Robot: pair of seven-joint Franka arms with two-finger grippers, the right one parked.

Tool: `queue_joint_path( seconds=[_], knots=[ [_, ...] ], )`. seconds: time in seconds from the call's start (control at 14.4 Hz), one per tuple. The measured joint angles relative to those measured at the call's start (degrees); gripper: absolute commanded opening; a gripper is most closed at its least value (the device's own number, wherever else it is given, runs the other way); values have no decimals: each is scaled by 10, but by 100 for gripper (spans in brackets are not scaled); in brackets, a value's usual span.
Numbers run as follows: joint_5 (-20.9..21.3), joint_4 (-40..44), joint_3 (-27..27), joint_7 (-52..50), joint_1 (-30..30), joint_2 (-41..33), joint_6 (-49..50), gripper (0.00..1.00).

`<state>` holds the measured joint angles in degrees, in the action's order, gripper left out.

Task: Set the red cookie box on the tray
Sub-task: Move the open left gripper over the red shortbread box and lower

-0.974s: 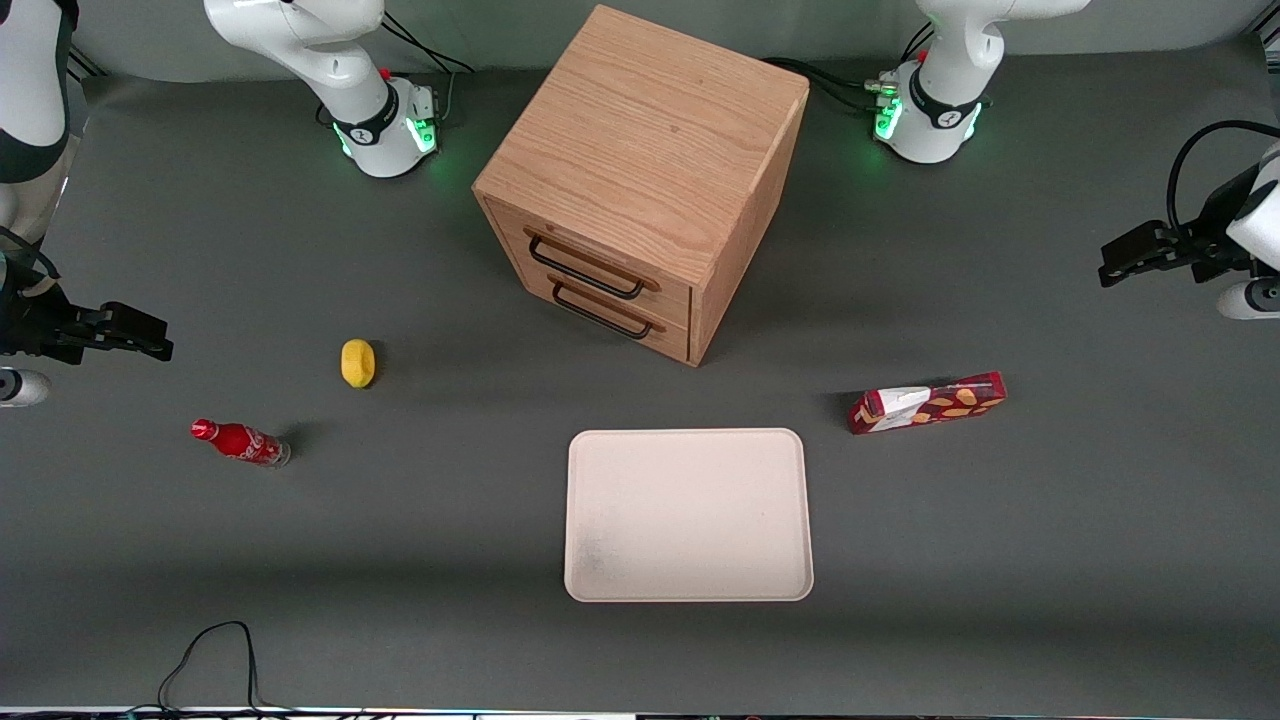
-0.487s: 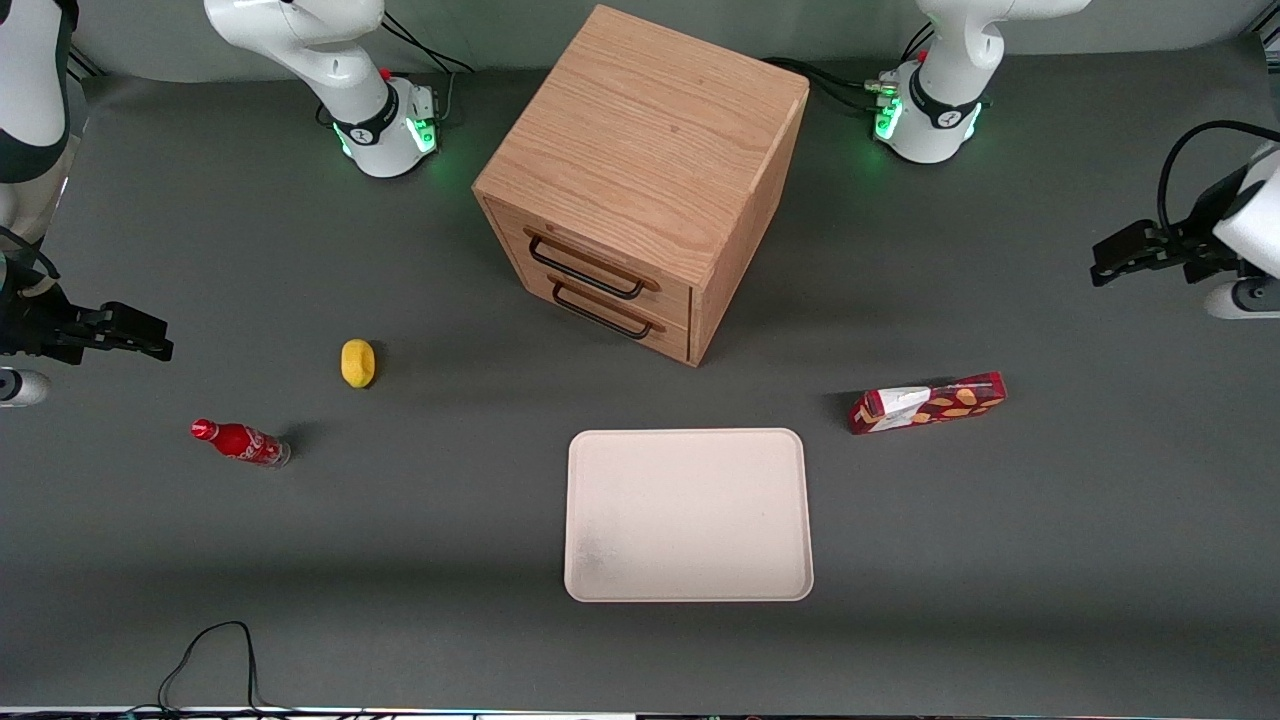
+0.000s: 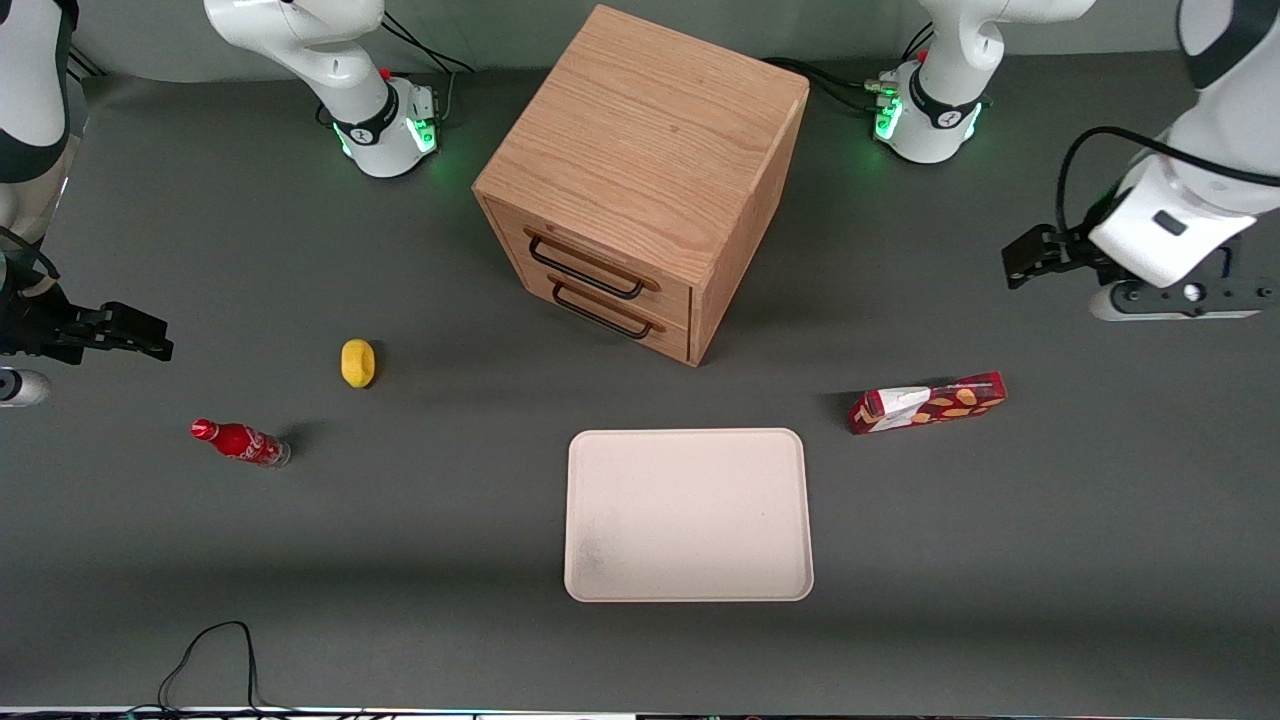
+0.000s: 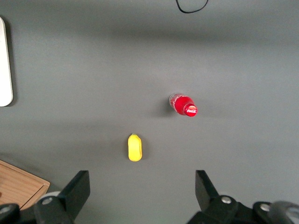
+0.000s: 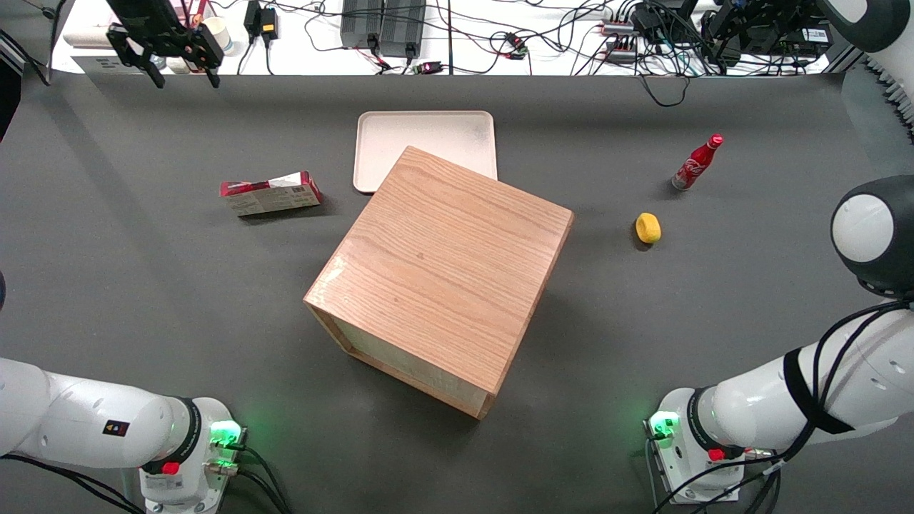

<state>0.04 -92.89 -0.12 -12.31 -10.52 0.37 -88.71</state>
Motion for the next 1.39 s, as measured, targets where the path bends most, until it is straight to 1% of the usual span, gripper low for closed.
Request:
queue_joint_path(
  seconds=[0.14,0.35,0.56,0.83,0.97,1.18,1.39],
  knots=[
    [0,-6,1,-24,-1,-1,-3,100],
    [-4,-21,4,-130,-1,-3,-17,100],
    [-25,-38,6,-299,0,-4,-36,100],
    [-29,-58,8,-588,2,-6,-80,100],
    [-29,-71,10,-709,3,-7,-104,100],
    [-29,-98,14,-828,10,-20,-139,100],
    [-28,-136,14,-898,13,-28,-190,100]
  ],
)
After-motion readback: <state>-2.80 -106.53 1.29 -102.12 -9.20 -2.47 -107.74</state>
